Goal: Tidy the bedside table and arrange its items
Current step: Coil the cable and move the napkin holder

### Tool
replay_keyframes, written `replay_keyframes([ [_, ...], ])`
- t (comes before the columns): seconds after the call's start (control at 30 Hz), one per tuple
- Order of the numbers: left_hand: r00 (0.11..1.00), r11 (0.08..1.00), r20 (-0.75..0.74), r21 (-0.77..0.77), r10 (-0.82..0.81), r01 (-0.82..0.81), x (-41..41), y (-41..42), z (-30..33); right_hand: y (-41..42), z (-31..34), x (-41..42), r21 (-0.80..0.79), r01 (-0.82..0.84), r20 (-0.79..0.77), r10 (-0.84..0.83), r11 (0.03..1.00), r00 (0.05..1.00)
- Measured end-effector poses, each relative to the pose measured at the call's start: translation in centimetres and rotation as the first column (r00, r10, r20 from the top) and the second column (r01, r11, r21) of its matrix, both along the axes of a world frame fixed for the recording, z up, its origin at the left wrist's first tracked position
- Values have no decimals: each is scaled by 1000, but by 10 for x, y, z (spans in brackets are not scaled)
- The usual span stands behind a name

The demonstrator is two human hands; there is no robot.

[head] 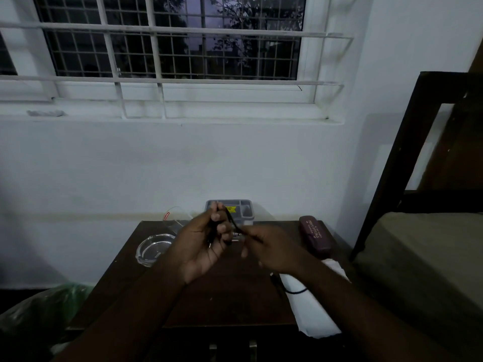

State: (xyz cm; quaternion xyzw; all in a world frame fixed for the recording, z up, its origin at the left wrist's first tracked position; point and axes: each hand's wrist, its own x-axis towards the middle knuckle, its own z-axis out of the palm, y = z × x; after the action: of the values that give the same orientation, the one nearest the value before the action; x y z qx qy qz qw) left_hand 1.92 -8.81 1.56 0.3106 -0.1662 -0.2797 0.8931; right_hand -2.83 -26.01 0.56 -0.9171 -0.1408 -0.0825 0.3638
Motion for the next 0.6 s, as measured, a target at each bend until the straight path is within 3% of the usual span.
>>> replay_keyframes([
  [0.1,983,983,17,7,183,-183,8,4,-2,15,-1,-10,-174,-133,-90,119,976,989],
  [0.2,922,919,134,109,364,-379,12,4,-8,27,10,-19,-201,-198,-110,179,959,978],
  [0.4,852,842,222,168,474,-512,9,0,-11,37,33,-34,-246,-299,-142,271,922,952],
  [0.5,809,764,374,303,454,-569,6,1,-13,37,40,-35,-255,-314,-124,291,914,949],
  [0.6,726,595,645,493,240,-635,3,6,-15,27,52,-32,-147,-256,-64,249,955,966],
])
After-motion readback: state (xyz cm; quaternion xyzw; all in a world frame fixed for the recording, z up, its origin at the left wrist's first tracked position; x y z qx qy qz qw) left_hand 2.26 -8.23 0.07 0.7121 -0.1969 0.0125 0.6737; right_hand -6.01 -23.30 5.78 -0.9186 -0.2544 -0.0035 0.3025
